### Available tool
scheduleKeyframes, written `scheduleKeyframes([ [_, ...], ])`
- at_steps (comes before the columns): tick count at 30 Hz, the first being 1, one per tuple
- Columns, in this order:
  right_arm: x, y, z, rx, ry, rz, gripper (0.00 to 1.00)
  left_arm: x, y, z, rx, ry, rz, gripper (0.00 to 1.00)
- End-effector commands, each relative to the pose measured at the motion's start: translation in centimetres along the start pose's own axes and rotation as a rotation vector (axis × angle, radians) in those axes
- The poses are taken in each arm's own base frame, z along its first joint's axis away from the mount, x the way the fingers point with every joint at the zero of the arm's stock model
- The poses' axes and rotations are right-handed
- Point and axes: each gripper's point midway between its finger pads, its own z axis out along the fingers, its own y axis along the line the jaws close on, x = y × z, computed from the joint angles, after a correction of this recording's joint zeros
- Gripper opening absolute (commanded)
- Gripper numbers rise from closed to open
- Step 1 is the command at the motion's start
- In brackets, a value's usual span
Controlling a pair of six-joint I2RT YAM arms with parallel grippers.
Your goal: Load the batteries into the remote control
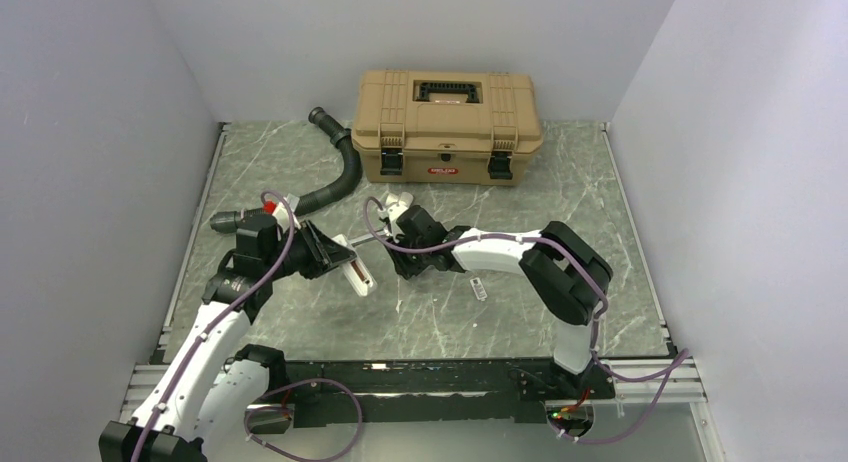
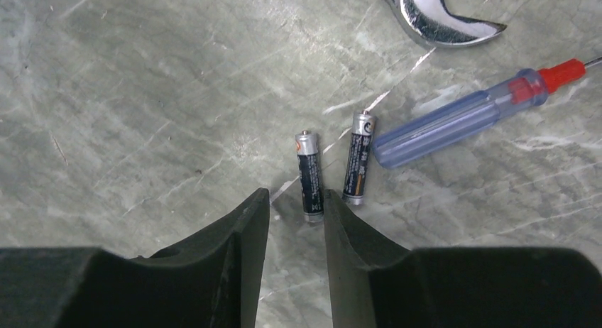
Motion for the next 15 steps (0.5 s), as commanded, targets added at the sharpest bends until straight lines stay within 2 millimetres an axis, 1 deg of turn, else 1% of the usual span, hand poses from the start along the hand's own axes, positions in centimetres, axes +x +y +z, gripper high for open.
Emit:
scheduleKeyframes([
  [1, -1.4, -0.1, 0.3, 0.032, -0.021, -0.002, 0.36, -1.3, -2.4, -0.6, 0.061, -0.024, 0.042, 0.00],
  [5, -1.2, -0.3, 0.5, 0.057, -0.010, -0.022, 0.34, -1.4, -2.4, -0.7, 0.057, -0.027, 0.044, 0.00],
  [7, -0.7, -0.2, 0.6, 0.062, 0.004, -0.032, 0.32, -1.5, -2.4, -0.7, 0.055, -0.032, 0.044, 0.00],
  [10, -0.1, -0.7, 0.5, 0.098, 0.018, -0.044, 0.30, -1.6, -2.2, -0.9, 0.048, -0.043, 0.042, 0.00],
  [15, 1.2, -1.2, 0.3, 0.133, 0.045, -0.055, 0.29, -1.5, -1.8, -1.0, 0.042, -0.047, 0.032, 0.00],
])
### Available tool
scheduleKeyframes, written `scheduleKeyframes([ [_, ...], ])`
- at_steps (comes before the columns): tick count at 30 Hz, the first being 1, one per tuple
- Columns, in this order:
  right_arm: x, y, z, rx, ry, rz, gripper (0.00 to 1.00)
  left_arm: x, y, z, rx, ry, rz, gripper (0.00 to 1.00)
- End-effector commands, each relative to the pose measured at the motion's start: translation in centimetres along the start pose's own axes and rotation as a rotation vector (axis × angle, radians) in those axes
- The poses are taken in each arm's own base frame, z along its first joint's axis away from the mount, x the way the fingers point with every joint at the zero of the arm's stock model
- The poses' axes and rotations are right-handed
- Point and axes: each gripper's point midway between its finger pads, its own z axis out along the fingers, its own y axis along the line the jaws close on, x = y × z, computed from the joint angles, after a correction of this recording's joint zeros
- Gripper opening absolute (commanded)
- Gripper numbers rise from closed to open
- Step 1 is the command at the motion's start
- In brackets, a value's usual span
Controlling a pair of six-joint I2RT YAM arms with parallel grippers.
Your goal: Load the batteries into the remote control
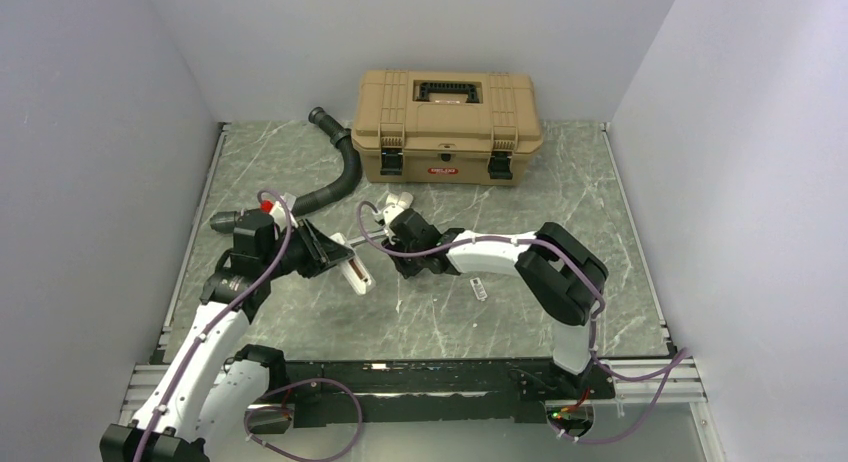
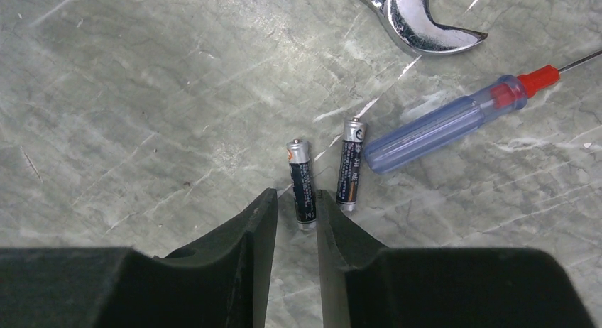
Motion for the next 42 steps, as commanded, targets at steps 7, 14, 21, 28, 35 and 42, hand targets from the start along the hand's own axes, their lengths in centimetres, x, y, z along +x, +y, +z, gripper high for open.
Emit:
scheduleKeyframes([
  [7, 2.6, -1.2, -0.1, 0.096, 0.080, -0.049, 0.28, -1.1, -1.3, -0.7, 0.044, -0.041, 0.030, 0.00],
  [14, 3.3, -1.5, -0.2, 0.130, 0.100, -0.068, 0.27, -1.1, -1.0, -1.2, 0.032, -0.058, 0.031, 0.00],
  [21, 3.9, -1.0, 0.2, 0.110, 0.121, -0.061, 0.06, -1.0, -0.6, -1.5, 0.028, -0.072, 0.021, 0.00],
  [28, 2.3, -0.4, -1.5, 0.092, 0.063, -0.017, 0.00, -1.1, -0.5, -2.0, 0.019, -0.086, 0.023, 0.00],
  [35, -2.6, 0.4, -7.5, 0.045, -0.126, -0.001, 0.00, -1.2, -0.5, -2.3, 0.011, -0.096, 0.018, 0.00],
  [42, -6.3, 4.9, -15.1, -0.233, -0.365, -0.056, 0.00, -2.1, -1.2, -2.4, 0.005, -0.113, 0.024, 0.00],
])
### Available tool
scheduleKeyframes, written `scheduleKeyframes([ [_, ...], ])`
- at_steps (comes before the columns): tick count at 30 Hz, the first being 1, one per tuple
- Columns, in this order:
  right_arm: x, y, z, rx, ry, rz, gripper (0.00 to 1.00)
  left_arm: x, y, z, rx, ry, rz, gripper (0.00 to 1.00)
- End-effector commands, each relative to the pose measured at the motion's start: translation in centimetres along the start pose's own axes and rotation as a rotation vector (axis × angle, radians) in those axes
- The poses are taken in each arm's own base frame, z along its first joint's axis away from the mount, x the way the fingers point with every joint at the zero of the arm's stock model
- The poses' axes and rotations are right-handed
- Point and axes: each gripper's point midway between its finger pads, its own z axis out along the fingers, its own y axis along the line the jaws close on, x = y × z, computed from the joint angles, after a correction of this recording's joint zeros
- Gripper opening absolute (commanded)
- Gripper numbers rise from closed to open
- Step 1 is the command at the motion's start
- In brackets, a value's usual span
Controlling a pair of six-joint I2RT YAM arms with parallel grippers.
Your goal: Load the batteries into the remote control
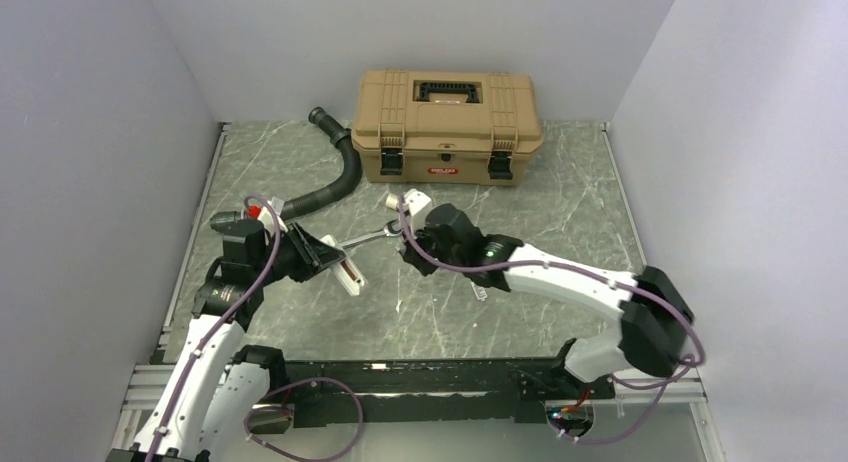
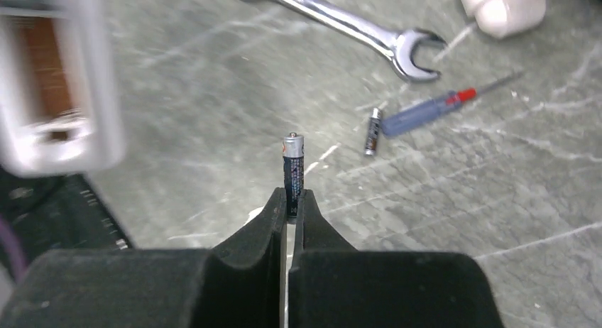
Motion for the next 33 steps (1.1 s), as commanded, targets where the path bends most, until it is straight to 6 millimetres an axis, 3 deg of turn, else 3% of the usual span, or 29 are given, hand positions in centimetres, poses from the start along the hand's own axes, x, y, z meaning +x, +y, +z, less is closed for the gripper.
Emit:
scheduleKeyframes([
  [1, -4.4, 3.5, -5.1, -0.204, -0.222, -0.033, 0.00, -1.7, -1.8, -0.6, 0.029, -0.054, 0.031, 0.00],
  [7, -7.5, 6.8, -13.4, -0.419, -0.511, -0.226, 0.00, -2.2, -3.1, -1.0, 0.069, -0.068, 0.044, 0.00],
  [12, -6.9, 9.9, -19.2, -0.602, -0.705, -0.537, 0.00, -2.6, -5.1, -1.6, 0.142, -0.070, 0.114, 0.00],
  [19, -7.3, 12.4, -25.3, -0.752, -0.864, -0.711, 0.00, -2.9, -9.1, -3.3, 0.304, -0.084, 0.225, 0.00],
  [25, -8.2, 13.4, -28.3, -0.820, -0.905, -0.748, 0.00, -2.8, -12.4, -4.5, 0.469, -0.075, 0.258, 0.00],
  [30, -9.7, 13.0, -28.8, -0.777, -0.917, -0.684, 0.00, -2.5, -15.7, -5.3, 0.589, -0.077, 0.301, 0.00],
  [33, -10.5, 12.8, -29.0, -0.763, -0.919, -0.642, 0.00, -1.3, -18.2, -5.5, 0.663, -0.060, 0.357, 0.00],
])
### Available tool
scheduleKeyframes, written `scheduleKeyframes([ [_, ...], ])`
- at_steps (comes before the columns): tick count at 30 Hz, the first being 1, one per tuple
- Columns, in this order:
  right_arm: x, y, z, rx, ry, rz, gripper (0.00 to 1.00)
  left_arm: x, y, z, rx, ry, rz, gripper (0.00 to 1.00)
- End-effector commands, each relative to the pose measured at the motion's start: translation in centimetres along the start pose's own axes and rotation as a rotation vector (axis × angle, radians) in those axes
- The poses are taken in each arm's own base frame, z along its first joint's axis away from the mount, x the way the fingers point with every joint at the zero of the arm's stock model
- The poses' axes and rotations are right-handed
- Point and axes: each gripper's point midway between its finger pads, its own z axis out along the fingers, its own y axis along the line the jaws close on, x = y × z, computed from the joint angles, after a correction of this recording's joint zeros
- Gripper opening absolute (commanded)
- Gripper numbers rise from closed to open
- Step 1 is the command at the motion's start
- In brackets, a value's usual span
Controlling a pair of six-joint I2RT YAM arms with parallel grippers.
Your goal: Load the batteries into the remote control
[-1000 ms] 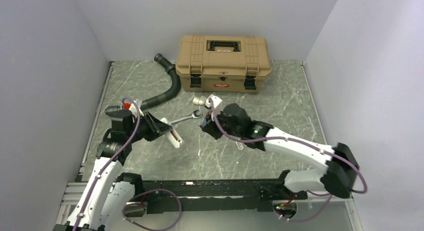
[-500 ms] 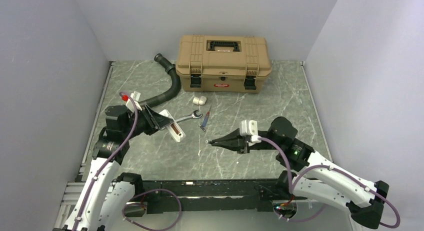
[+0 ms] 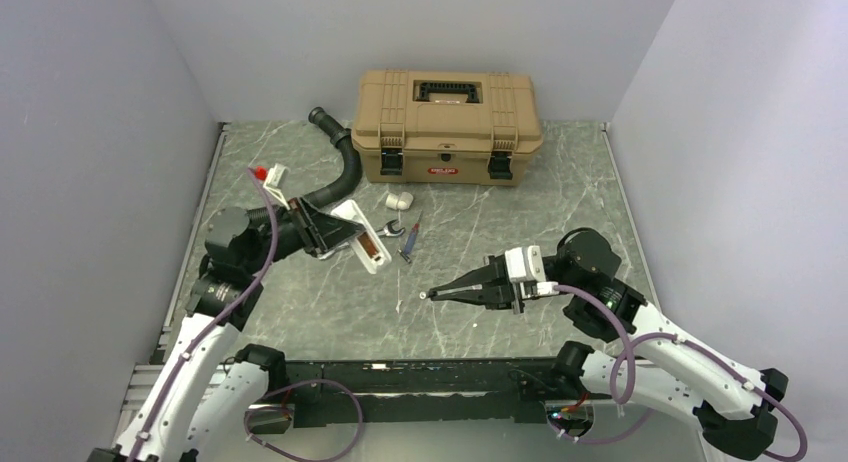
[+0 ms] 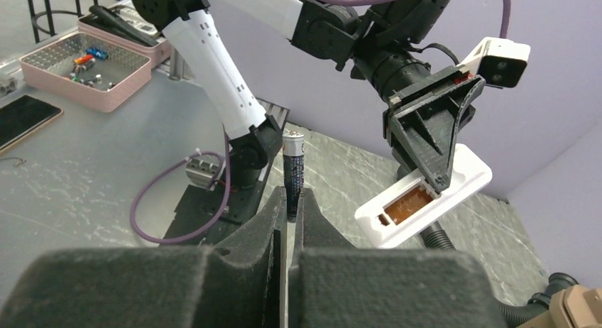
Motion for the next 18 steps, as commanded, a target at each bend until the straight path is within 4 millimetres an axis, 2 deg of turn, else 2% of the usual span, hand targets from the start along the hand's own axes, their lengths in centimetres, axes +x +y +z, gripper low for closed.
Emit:
scheduleKeyframes([
  [1, -3.1, -1.1, 0.1, 0.045, -0.057, -0.001, 0.00, -1.1, -6.9, 0.8, 0.227, -0.020, 0.148, 0.00],
  [6, -3.8, -1.7, -0.3, 0.089, -0.063, 0.009, 0.00, -0.3, -9.4, 0.8, 0.379, -0.027, 0.215, 0.00],
  [12, -3.8, -2.4, -1.0, 0.163, -0.066, -0.018, 0.00, 0.2, -11.7, -0.6, 0.545, -0.059, 0.297, 0.00],
  [18, -3.6, -3.1, -1.1, 0.201, -0.062, -0.022, 0.00, 0.8, -12.4, -0.9, 0.573, -0.044, 0.349, 0.00],
])
